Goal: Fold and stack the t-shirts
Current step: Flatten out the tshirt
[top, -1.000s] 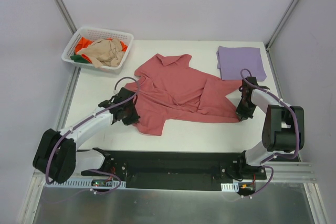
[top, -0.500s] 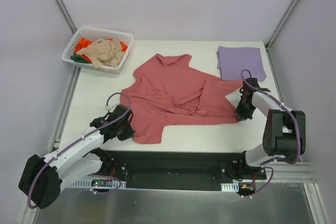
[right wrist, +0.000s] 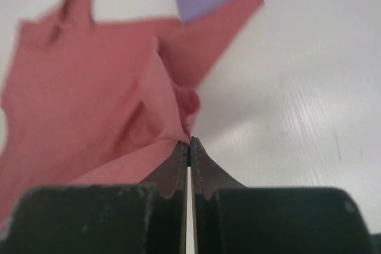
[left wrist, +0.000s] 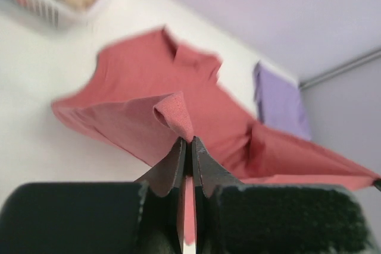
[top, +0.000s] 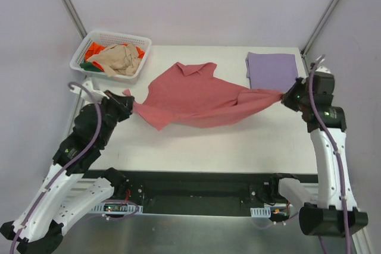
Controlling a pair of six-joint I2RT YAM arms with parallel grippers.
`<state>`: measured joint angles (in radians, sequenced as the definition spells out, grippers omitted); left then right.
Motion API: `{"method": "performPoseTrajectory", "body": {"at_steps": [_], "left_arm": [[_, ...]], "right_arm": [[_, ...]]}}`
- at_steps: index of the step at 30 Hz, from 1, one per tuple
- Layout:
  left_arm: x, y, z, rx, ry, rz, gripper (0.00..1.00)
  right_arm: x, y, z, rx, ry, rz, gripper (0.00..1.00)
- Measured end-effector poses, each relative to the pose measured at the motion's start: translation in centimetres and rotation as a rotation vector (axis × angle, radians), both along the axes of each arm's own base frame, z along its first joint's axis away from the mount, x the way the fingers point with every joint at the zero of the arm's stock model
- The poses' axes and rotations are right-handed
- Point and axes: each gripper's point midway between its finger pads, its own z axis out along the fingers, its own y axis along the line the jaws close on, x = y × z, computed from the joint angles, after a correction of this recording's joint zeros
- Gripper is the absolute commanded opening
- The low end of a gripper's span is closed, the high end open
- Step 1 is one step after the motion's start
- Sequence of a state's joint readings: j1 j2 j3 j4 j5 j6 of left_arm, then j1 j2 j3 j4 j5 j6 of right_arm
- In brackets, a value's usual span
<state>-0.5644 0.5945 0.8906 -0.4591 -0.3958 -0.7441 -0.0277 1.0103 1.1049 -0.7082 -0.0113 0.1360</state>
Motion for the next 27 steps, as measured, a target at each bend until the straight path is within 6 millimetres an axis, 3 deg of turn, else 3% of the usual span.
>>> {"method": "performPoseTrajectory", "body": {"at_steps": [3, 8, 11, 14, 17, 20, 23, 27], "left_arm": [[0.1, 1.1, 6.8, 0.001, -0.163, 0.025, 0.0], [-0.8, 2.5, 19.0, 0.044, -0.413, 0.023, 0.0], [-2.4, 3.4, 25.5, 0.064, -0.554, 0.021, 0.0], [-4.5, 4.5, 31.0, 0.078, -0.683, 0.017, 0.0], [-7.1, 5.2, 35.9, 0.076, -0.813, -0.008, 0.0], [-9.7, 5.6, 38.9, 0.074, -0.915, -0.053, 0.0], [-11.6, 5.8, 40.7, 0.079, -0.982, -0.085, 0.0], [-12.4, 6.2, 43.2, 0.102, -1.049, -0.069, 0.0]], "right_arm": [[-0.1, -0.3, 8.0, -0.017, -0.203, -0.011, 0.0], [-3.2, -0.9, 21.7, -0.052, -0.521, -0.044, 0.0], [-6.0, -1.4, 27.7, -0.077, -0.668, -0.069, 0.0], [-9.2, -1.9, 32.1, -0.103, -0.787, -0.093, 0.0], [-12.2, -2.0, 35.1, -0.119, -0.882, -0.102, 0.0], [-15.1, -2.0, 37.5, -0.129, -0.968, -0.103, 0.0], [-16.9, -1.9, 38.6, -0.134, -1.018, -0.104, 0.0], [-17.4, -1.9, 38.5, -0.136, -1.022, -0.104, 0.01]]}}
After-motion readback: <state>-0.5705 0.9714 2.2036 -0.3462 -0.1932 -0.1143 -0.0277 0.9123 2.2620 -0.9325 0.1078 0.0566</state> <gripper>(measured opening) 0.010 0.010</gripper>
